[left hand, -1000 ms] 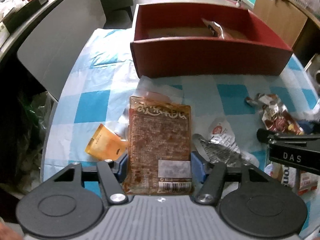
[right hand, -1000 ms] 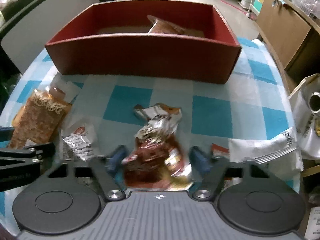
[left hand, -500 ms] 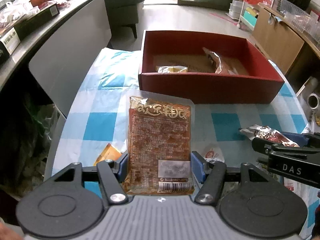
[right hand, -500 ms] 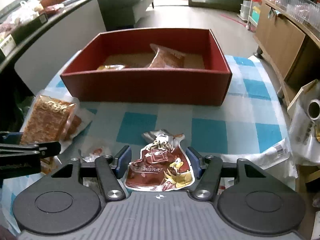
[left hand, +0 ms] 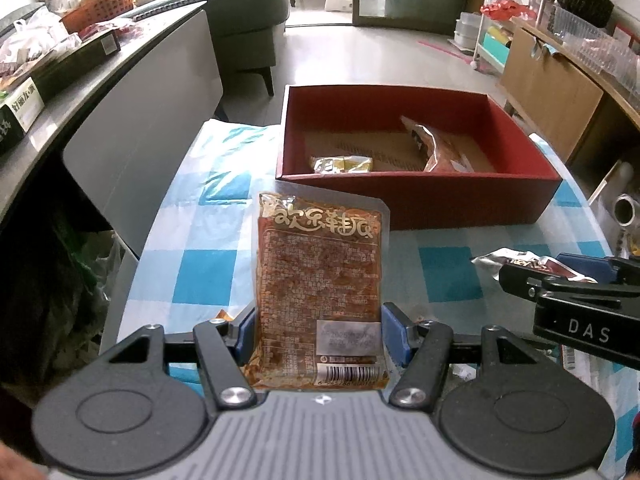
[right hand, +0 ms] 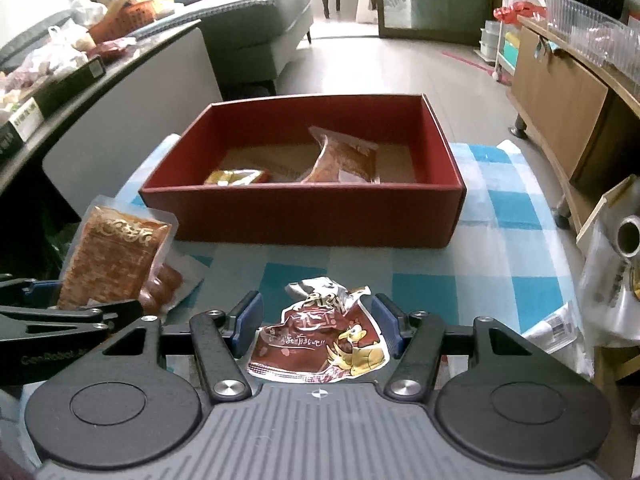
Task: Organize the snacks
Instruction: 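Carry both packages over the red box and release them inside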
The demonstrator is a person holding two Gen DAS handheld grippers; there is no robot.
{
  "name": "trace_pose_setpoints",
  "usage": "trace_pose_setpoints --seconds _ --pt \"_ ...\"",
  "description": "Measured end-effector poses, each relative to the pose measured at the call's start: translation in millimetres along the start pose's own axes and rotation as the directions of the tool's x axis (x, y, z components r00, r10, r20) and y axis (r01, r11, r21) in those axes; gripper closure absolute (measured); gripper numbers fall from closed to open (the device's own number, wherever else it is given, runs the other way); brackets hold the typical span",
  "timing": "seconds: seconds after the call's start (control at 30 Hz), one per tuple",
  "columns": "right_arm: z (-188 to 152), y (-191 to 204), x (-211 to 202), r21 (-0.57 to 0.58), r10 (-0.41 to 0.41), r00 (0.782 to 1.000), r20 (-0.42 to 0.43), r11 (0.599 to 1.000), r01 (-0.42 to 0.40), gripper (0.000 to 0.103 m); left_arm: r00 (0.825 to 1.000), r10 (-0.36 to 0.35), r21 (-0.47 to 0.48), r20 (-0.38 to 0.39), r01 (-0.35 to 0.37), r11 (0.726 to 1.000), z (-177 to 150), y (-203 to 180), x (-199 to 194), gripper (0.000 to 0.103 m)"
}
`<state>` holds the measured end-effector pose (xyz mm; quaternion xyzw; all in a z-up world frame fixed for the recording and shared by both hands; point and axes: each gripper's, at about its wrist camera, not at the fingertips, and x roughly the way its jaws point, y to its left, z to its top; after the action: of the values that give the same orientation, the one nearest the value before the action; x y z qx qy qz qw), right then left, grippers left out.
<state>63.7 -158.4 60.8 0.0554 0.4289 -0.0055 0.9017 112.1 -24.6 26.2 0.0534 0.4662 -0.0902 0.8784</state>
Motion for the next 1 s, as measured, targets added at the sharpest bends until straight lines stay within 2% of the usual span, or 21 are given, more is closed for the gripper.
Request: trace_pose_setpoints --seconds 0.57,1.0 --pt "6.0 -2.2 -12.5 0.027 0.025 0.998 0.049 0.999 -0.026 0.036 0.999 -0.024 -0.008 0.04 0.024 1.0 6.4 -2.7 -9.0 0.047" --pt "24.6 -8.2 -21.0 0.07 0.034 0.992 0.123 0.997 -0.043 0.036 0.991 -0.06 -0.046 0.118 0.066 0.997 34.1 -2.7 -18.3 0.047"
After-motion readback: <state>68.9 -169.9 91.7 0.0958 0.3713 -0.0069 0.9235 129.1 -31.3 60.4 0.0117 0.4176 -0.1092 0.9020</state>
